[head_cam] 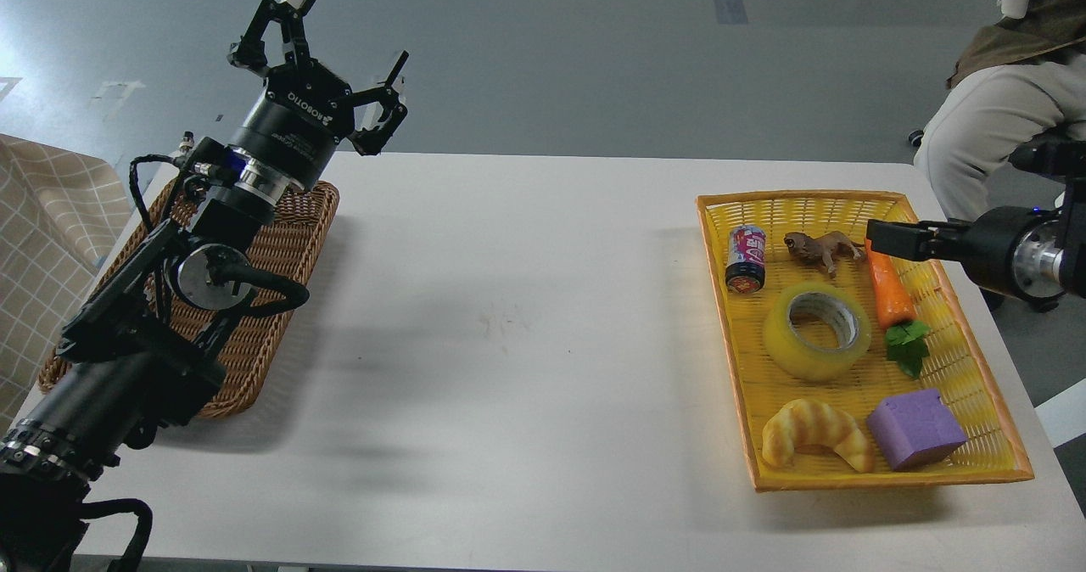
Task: Place and transfer tape with both arms
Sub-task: 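Lower the right gripper toward the yellow tape roll in the tray, then close the right gripper on the yellow tape roll's rim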
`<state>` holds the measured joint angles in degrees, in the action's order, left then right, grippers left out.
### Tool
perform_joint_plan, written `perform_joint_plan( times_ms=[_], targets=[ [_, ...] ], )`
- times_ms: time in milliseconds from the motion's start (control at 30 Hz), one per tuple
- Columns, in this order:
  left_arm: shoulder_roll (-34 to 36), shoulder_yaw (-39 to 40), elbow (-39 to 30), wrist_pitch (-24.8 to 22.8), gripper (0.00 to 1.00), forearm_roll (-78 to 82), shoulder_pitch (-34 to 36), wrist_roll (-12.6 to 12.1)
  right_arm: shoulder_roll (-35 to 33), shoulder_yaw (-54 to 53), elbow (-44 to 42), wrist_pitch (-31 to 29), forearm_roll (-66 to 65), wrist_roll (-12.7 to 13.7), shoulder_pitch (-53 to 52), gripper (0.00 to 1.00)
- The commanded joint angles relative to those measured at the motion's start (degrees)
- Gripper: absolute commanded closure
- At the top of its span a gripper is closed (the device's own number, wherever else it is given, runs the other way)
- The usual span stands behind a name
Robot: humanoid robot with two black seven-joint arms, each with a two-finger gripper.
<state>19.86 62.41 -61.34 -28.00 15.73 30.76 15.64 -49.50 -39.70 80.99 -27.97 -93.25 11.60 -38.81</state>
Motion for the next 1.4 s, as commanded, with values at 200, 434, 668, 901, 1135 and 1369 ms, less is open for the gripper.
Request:
perform_joint_plan(
  times_ms=[200, 434, 668, 901, 1135, 1369],
  targets=[
    [0.0, -0.09, 0.0, 0.0, 0.02, 0.0, 0.0, -0.09, 0.36, 5.5, 1.37, -0.03, -2.19, 0.0, -0.39, 0.01],
    [-0.09, -0.18, 0.0, 0.0, 0.02, 0.0, -0.09, -0.09, 3.27, 6.21, -0.56, -0.03, -5.53, 0.0, 0.31, 0.02],
    [0.0, -0.18, 0.08, 0.0, 0.02, 0.0, -0.09, 0.0, 5.37, 6.21, -3.64, -0.03, -7.46, 0.0, 1.01, 0.03],
    [0.0, -0.18, 0.08, 0.0, 0.02, 0.0, -0.09, 0.0, 7.31, 6.3, -4.87, -0.03, -8.34, -0.08, 1.98, 0.06],
    [0.0, -0.27, 0.08, 0.0, 0.02, 0.0, -0.18, 0.0, 8.1, 7.0, -5.05, -0.03, -9.05, -0.17, 1.98, 0.18],
    [0.0, -0.27, 0.08, 0.0, 0.02, 0.0, -0.09, 0.0, 8.1, 8.23, -5.14, -0.03, -9.05, -0.17, 1.98, 0.26]
  ],
)
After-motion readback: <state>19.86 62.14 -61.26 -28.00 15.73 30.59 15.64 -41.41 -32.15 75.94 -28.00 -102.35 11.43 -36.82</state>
